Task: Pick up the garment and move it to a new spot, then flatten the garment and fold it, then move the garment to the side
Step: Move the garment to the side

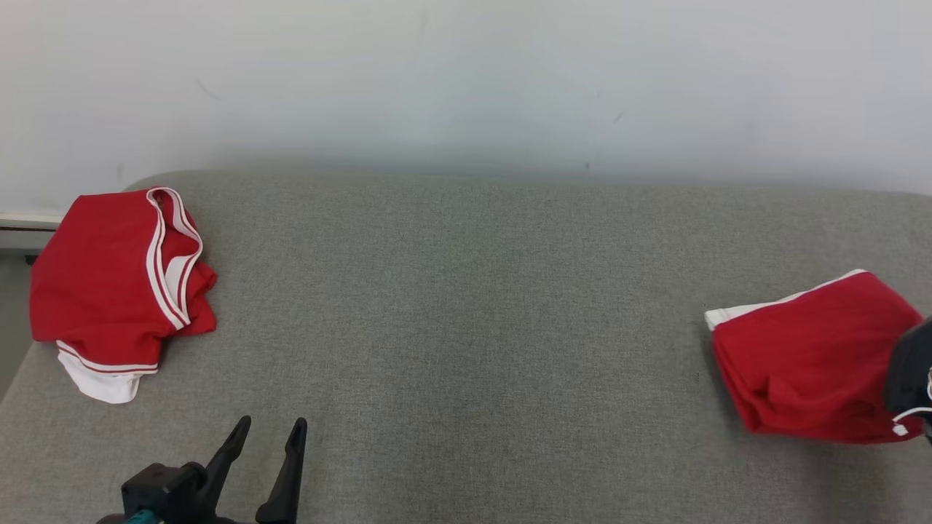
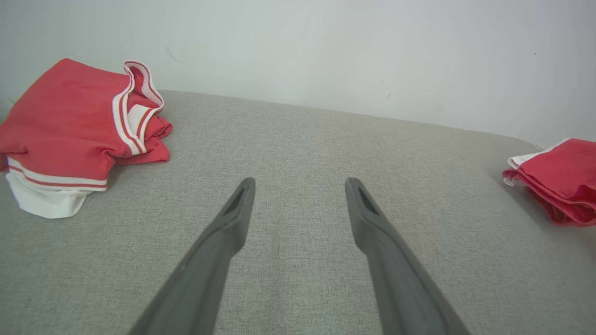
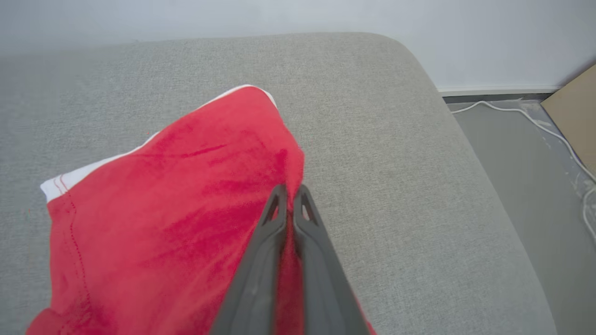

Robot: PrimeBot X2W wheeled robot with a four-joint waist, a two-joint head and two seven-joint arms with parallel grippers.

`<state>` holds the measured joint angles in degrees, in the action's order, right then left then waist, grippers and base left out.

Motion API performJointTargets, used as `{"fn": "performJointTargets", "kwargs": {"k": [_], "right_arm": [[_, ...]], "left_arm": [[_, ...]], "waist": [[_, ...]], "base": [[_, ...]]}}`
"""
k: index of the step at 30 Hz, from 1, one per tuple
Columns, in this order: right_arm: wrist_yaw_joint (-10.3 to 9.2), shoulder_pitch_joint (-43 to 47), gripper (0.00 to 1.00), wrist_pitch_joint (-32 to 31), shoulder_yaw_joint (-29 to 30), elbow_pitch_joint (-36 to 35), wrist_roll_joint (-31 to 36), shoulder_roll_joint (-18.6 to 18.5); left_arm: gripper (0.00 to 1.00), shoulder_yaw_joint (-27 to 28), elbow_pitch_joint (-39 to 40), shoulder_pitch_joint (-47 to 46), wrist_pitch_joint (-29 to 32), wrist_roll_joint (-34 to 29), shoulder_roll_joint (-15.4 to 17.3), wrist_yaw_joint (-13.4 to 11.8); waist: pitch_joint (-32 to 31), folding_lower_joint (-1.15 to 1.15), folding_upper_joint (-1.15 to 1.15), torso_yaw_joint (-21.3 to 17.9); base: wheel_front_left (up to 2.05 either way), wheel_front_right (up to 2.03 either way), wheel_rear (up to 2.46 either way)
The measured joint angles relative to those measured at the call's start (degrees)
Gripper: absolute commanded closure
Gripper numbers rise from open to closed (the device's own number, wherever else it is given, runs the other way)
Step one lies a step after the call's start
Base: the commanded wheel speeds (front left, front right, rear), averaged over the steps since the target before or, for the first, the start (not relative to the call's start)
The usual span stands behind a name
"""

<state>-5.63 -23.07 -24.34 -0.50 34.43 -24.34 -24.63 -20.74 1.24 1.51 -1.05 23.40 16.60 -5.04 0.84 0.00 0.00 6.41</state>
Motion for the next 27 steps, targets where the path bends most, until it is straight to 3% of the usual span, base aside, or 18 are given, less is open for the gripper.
{"fn": "performJointTargets", "kwargs": {"k": [5,19,20,21,22,23,27], "right_arm": [[-0.42,0.0,1.00,2.5,0.3,1.7,2.2,-3.3],[-1.37,-0.6,1.00,8.9,2.2,6.1,6.6,-6.2],[-1.42,-0.8,0.96,9.3,2.2,6.4,7.0,-6.2],[-1.43,-0.9,0.67,9.6,2.2,6.6,7.2,-6.2],[-1.43,-0.9,0.17,9.9,2.2,6.8,7.4,-6.1],[-1.43,-0.9,0.00,10.3,2.3,7.0,7.4,-6.1],[-1.44,-1.1,0.00,11.5,2.3,7.6,7.5,-5.1]], "left_arm": [[0.00,0.1,0.2,0.0,0.0,0.0,0.3,0.0],[0.00,-0.2,0.7,-1.1,0.1,0.0,0.7,0.6],[0.00,-0.2,0.7,-1.1,0.1,0.0,0.8,0.6],[0.00,-0.2,0.7,-1.2,0.1,0.0,0.8,0.6],[0.00,-0.2,0.6,-1.3,0.1,0.0,0.8,0.6],[0.00,-0.2,0.6,-1.3,0.1,0.0,0.8,0.6],[0.00,-0.3,0.4,-1.7,0.3,0.0,0.8,0.6]], "waist": [[0.5,0.00,0.00,0.0],[2.1,0.00,0.00,0.4],[2.1,0.00,0.00,0.5],[2.1,0.00,0.00,0.6],[2.1,0.00,0.00,0.6],[2.1,0.00,0.00,0.7],[2.1,0.00,0.00,0.9]], "base": [[0.00,0.00,0.00],[0.00,0.00,0.00],[0.00,0.00,0.00],[0.00,0.00,0.00],[0.00,0.00,0.00],[0.00,0.00,0.00],[0.00,0.00,0.00]]}}
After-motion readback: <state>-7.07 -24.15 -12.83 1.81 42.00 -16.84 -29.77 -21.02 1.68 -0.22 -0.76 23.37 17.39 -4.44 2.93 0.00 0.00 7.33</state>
